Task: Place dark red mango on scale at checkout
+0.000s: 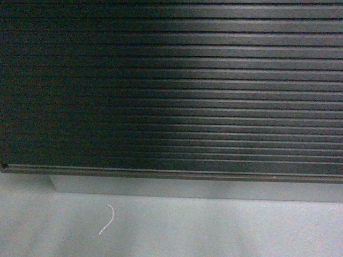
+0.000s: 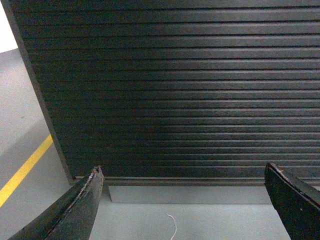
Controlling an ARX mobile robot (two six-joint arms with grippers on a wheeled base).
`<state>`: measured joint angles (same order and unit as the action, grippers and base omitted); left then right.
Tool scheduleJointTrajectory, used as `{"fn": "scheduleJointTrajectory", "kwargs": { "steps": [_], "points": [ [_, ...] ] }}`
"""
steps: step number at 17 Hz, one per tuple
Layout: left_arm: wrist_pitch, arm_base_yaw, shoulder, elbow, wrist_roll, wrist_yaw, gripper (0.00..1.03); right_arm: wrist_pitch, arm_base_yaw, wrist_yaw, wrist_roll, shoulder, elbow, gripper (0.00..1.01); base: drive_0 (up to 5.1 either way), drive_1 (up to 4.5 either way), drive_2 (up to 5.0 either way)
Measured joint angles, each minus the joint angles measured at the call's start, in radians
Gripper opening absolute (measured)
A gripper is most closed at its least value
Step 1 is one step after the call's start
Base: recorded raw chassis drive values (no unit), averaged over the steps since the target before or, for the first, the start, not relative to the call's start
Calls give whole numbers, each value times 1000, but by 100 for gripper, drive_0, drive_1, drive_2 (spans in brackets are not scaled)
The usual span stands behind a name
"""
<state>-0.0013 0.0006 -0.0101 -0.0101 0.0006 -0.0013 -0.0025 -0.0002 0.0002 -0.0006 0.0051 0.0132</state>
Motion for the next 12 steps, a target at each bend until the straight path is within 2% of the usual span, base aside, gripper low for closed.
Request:
{"fn": "scheduleJointTrajectory", "kwargs": {
  "steps": [8,12],
  "points": [
    [-2,0,0,0,0,0,98,-2,0,0,0,0,0,98,0,332,-333],
    [-3,0,0,0,0,1,98,-2,0,0,0,0,0,98,0,0,0]
  ]
}}
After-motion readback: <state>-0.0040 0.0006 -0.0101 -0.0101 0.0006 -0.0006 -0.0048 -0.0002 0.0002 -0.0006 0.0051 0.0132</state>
